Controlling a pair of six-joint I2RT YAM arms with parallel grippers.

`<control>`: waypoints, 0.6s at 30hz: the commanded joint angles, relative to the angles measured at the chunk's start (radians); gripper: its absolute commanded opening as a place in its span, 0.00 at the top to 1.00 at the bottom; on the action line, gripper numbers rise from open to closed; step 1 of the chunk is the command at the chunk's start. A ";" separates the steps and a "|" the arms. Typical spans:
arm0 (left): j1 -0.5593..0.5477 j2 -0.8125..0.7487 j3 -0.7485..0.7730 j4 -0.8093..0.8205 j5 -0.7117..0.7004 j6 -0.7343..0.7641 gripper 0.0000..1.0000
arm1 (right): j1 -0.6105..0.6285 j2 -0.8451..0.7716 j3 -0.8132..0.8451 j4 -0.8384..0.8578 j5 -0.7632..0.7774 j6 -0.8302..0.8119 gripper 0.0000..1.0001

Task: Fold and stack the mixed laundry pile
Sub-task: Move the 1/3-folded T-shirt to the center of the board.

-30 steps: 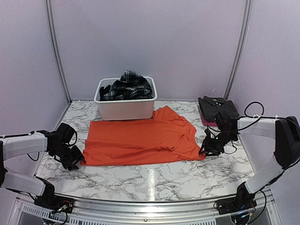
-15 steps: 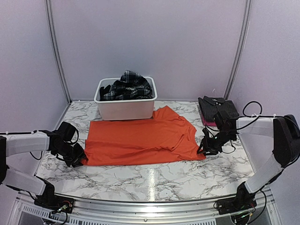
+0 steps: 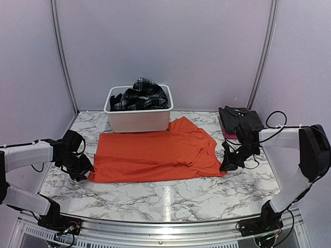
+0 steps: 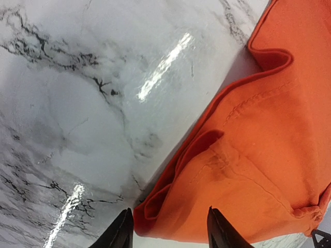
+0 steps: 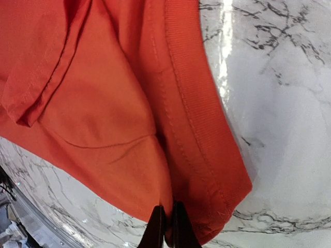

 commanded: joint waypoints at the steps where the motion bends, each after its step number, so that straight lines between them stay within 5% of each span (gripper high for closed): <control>1: 0.015 0.005 0.043 -0.057 -0.023 0.080 0.50 | 0.006 0.008 0.040 -0.022 0.010 -0.017 1.00; 12: 0.016 0.079 0.062 -0.043 0.008 0.132 0.53 | 0.003 0.015 0.038 -0.031 0.015 -0.023 1.00; 18: 0.017 0.099 0.076 -0.045 0.020 0.172 0.89 | -0.003 0.007 0.039 -0.050 0.022 -0.024 1.00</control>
